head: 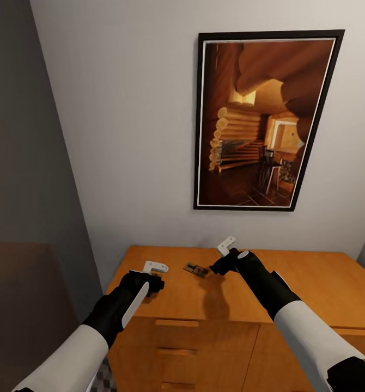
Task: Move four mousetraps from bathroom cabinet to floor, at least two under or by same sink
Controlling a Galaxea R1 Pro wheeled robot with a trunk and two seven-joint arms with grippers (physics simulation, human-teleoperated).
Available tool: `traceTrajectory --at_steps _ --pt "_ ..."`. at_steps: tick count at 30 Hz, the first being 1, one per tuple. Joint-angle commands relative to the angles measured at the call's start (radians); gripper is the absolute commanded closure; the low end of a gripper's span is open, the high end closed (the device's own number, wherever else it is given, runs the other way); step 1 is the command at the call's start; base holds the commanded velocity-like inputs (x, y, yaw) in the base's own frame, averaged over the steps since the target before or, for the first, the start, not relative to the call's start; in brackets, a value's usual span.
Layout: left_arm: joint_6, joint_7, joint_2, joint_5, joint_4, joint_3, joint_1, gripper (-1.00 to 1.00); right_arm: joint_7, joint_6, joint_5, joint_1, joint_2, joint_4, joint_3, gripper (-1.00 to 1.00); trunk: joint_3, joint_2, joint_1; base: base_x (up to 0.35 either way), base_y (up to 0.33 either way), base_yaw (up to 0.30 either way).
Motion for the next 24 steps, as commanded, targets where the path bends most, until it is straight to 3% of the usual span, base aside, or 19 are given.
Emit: traceTrajectory --at_steps 1,24 --pt "0.003 0.009 0.0 0.01 -0.001 -0.002 -0.001 -1.0 0.007 0.003 0.011 -0.001 -0.001 -0.002 0.002 -1.0 -0.001 -0.001 0.0 0.0 0.0 0.0" --pt "0.006 0.009 0.001 0.01 0.0 -0.003 -0.001 -1.0 0.007 -0.011 0.011 -0.001 -0.001 -0.001 0.002 -1.0 -0.001 -0.001 0.0 0.0 0.0 0.0"
